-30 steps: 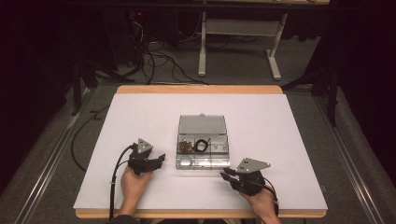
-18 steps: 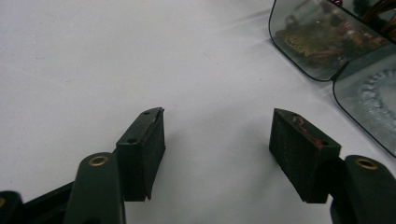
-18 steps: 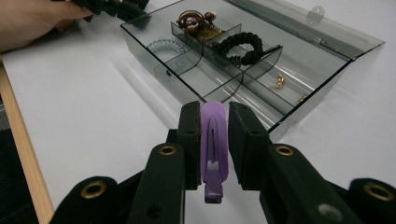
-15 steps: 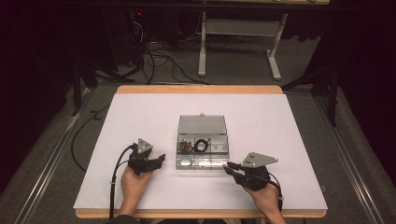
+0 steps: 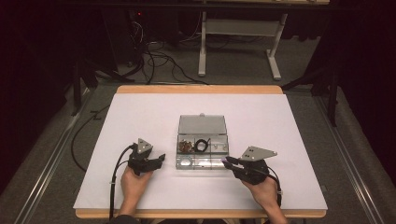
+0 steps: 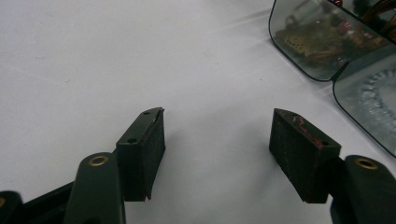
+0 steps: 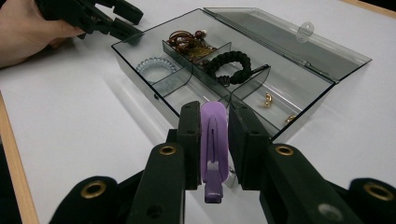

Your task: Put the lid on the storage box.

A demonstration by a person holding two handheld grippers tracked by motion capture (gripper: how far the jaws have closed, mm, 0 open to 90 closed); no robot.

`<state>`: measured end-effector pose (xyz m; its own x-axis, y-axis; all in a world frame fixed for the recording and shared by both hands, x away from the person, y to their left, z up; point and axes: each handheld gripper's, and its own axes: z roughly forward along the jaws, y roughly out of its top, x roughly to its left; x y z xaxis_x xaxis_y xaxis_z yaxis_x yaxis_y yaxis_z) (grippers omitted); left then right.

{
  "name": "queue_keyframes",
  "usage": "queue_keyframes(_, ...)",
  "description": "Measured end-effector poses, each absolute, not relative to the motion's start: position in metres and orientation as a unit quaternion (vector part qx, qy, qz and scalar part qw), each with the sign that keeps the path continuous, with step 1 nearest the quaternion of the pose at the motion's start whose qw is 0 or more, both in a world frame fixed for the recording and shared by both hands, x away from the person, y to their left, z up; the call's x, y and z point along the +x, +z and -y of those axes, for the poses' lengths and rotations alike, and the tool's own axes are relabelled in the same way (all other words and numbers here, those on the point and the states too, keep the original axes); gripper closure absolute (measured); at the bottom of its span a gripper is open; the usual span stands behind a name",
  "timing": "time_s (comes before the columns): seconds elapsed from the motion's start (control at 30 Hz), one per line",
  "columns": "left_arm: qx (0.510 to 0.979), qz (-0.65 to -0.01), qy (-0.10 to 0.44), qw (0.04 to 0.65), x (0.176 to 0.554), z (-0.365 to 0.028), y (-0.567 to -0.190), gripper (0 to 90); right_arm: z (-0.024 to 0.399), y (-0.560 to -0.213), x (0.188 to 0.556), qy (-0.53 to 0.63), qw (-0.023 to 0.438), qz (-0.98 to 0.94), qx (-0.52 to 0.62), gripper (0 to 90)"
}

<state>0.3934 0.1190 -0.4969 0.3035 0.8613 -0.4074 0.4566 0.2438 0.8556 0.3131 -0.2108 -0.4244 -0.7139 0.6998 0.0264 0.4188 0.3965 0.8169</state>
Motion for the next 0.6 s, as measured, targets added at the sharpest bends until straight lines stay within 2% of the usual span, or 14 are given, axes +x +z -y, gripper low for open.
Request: queue_keyframes(0.6,0.588,-0.561,0.183,0.553,0.393,-0.119,-0.497,35.9,0.209,-0.425,0.329,0.439,0.149,-0.813,0.351,76.3)
